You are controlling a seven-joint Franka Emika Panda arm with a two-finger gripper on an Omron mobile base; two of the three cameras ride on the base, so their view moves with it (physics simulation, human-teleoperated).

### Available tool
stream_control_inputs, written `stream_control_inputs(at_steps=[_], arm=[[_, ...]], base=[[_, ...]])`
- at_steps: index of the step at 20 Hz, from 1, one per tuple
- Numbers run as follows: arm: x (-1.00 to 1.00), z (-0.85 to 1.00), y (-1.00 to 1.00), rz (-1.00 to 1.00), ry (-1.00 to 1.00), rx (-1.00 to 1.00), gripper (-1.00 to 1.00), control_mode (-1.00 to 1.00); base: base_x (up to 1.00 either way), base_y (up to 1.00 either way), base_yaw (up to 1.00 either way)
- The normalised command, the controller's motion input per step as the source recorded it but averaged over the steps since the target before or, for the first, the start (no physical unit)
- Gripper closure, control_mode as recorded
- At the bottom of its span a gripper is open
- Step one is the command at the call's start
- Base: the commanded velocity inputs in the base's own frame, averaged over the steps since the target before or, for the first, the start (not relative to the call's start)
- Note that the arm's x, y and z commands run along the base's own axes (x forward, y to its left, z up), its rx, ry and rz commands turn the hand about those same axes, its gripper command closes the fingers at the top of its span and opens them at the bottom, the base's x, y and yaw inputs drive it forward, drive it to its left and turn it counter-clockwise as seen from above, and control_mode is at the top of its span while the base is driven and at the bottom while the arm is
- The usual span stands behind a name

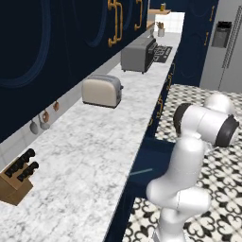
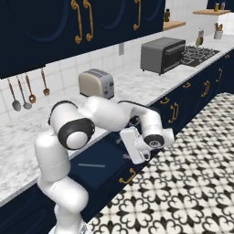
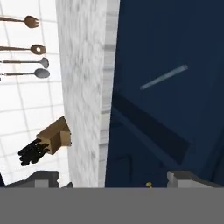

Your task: Take a straw from the drawer in front and place it inside the glass cup on the dining counter.

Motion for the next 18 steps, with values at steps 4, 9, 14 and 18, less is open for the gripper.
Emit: stream_control_inputs(at_steps=[4,9,14,18], arm=[[0.15,0.19,0.38,-0.03,0.15,-0.23,-1.00,-1.00],[0.34,-0.22,0.47,-0.01,0.24,-0.30,-1.00,-1.00],[0.25,-0.41,0.41,-0.01,0.16,-0.31,-1.00,-1.00],[0.02,-0.63,0.20,0.00,0.01,-0.21,-1.00,-1.00]], base=[[0.00,0.00,0.00],[0.00,0.00,0.00],[0.00,0.00,0.00],[0.00,0.00,0.00]])
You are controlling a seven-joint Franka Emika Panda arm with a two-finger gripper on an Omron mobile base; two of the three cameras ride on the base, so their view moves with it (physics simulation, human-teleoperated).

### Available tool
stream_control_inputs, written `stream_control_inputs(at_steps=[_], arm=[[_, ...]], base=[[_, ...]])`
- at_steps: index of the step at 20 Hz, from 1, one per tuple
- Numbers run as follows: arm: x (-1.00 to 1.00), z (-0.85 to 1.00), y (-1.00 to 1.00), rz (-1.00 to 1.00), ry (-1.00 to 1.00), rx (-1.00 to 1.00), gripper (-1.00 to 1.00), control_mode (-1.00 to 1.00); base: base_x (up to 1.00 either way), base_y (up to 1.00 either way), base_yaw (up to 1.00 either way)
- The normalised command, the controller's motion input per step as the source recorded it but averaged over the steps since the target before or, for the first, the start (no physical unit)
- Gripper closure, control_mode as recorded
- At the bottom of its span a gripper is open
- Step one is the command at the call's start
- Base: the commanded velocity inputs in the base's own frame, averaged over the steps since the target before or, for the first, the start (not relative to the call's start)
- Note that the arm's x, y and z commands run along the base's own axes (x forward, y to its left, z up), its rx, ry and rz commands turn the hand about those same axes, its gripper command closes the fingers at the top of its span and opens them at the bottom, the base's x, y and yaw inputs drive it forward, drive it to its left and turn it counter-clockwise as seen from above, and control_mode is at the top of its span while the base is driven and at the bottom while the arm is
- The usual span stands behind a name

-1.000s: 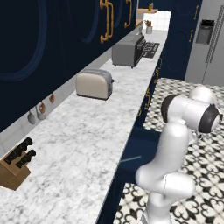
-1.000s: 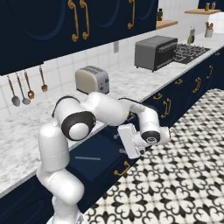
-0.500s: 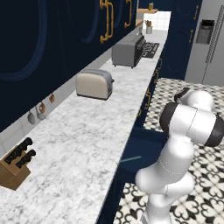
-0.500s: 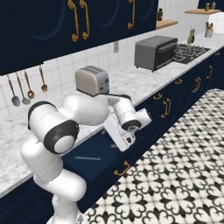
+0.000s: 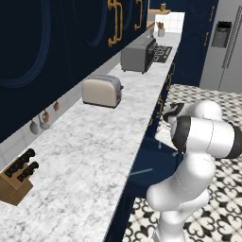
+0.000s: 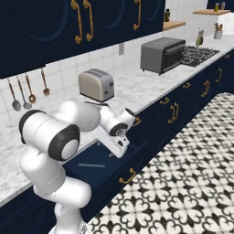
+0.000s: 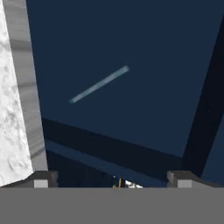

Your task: Take a straw from the drawer in front and place it inside the glass cup on the dining counter.

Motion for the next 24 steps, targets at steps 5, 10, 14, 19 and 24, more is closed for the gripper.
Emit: stream_control_inputs(at_steps=[5,10,14,19,24], arm=[[0.06,-0.55,0.10,0.00,0.02,-0.12,-1.00,-1.00],[0.07,-0.45,0.01,0.00,0.03,-0.03,-1.00,-1.00],[-0.01,-0.41,-0.19,0.00,0.00,0.00,-1.00,-1.00],[-0.06,-0.40,-0.52,0.02,0.00,0.00,-1.00,-1.00],[-0.05,-0.37,-0.67,0.05,0.00,0.00,-1.00,-1.00]], base=[[0.00,0.00,0.00],[0.00,0.00,0.00],[0.00,0.00,0.00],[0.00,0.00,0.00],[0.00,0.00,0.00]])
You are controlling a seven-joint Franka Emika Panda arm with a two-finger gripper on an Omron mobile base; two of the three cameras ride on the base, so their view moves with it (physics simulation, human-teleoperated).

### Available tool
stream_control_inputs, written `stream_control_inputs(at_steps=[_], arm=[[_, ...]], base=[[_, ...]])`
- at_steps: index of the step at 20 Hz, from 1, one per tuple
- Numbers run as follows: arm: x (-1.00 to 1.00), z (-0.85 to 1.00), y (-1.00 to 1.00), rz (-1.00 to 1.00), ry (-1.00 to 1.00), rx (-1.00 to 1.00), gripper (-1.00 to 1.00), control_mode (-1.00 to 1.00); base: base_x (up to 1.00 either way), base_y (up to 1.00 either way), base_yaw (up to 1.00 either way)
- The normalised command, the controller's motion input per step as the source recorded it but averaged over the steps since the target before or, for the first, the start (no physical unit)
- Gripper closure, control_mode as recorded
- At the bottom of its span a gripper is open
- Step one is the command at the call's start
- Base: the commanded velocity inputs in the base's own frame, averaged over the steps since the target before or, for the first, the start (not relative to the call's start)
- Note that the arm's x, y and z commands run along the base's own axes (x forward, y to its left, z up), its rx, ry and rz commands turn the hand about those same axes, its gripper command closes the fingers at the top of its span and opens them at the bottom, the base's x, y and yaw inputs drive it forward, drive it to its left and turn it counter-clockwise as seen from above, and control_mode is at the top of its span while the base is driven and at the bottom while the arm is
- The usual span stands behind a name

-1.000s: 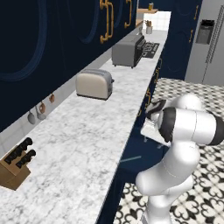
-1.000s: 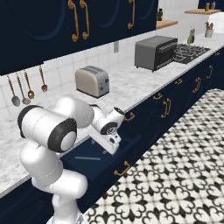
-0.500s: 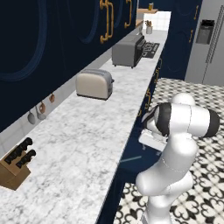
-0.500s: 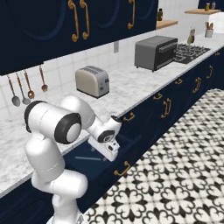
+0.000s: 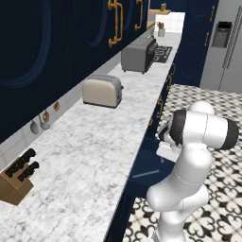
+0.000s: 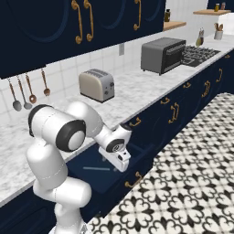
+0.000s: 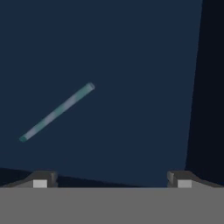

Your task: Take a straw from the drawer in front and place it inside the glass cup on the dining counter.

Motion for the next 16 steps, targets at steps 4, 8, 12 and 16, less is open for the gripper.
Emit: stream_control_inputs(at_steps=[4,8,12,16], arm=[[-0.29,-0.27,-0.86,0.10,0.00,0.00,-1.00,-1.00],[-0.37,-0.27,-0.89,0.12,0.00,0.00,-1.00,-1.00],[-0.36,-0.23,-0.90,0.12,0.00,0.00,-1.00,-1.00],[-0.31,-0.14,-0.82,0.09,0.00,0.00,-1.00,-1.00]], base=[[0.00,0.00,0.00],[0.00,0.00,0.00],[0.00,0.00,0.00],[0.00,0.00,0.00]])
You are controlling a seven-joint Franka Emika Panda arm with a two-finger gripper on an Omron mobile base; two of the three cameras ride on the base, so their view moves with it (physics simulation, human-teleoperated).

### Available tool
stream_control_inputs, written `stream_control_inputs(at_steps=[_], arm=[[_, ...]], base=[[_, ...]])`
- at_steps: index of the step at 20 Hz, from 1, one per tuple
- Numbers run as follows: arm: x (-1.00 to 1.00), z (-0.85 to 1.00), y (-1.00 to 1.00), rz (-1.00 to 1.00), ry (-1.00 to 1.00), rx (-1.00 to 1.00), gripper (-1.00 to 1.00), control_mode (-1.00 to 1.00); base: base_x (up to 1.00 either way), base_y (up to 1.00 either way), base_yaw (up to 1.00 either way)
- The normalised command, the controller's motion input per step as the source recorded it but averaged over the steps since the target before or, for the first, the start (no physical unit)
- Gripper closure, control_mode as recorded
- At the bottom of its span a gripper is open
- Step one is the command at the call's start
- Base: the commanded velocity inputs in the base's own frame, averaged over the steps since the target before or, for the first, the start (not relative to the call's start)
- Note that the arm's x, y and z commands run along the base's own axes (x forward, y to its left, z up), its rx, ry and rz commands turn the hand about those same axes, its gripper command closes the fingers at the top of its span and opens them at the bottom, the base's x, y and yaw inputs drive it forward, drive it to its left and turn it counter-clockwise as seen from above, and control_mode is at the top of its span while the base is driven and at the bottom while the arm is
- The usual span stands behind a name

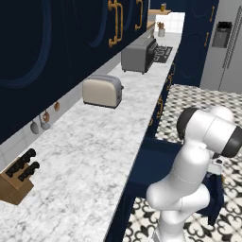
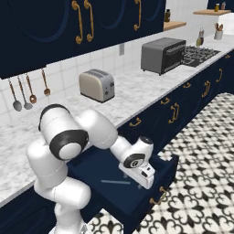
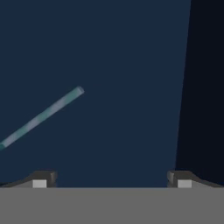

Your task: Take a straw from the drawer in front and place it inside the glass cup on the dining counter.

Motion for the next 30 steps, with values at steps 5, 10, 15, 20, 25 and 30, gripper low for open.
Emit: stream_control_inputs(at_steps=[5,10,15,20,25,30], arm=[[-0.12,-0.01,-0.15,-0.02,0.00,0.00,-1.00,-1.00],[0.13,-0.02,0.83,-0.25,0.03,0.00,-1.00,-1.00],[0.32,-0.20,0.61,-0.40,0.12,0.00,-1.00,-1.00],[0.17,-0.39,-0.05,-0.19,0.12,-0.01,-1.00,-1.00],[0.02,-0.39,-0.19,-0.14,0.06,0.00,-1.00,-1.00],[0.22,-0.15,-0.07,-0.16,0.11,0.00,-1.00,-1.00]], base=[[0.00,0.00,0.00],[0.00,0.00,0.00],[0.00,0.00,0.00],[0.00,0.00,0.00],[0.00,0.00,0.00],[0.00,0.00,0.00]])
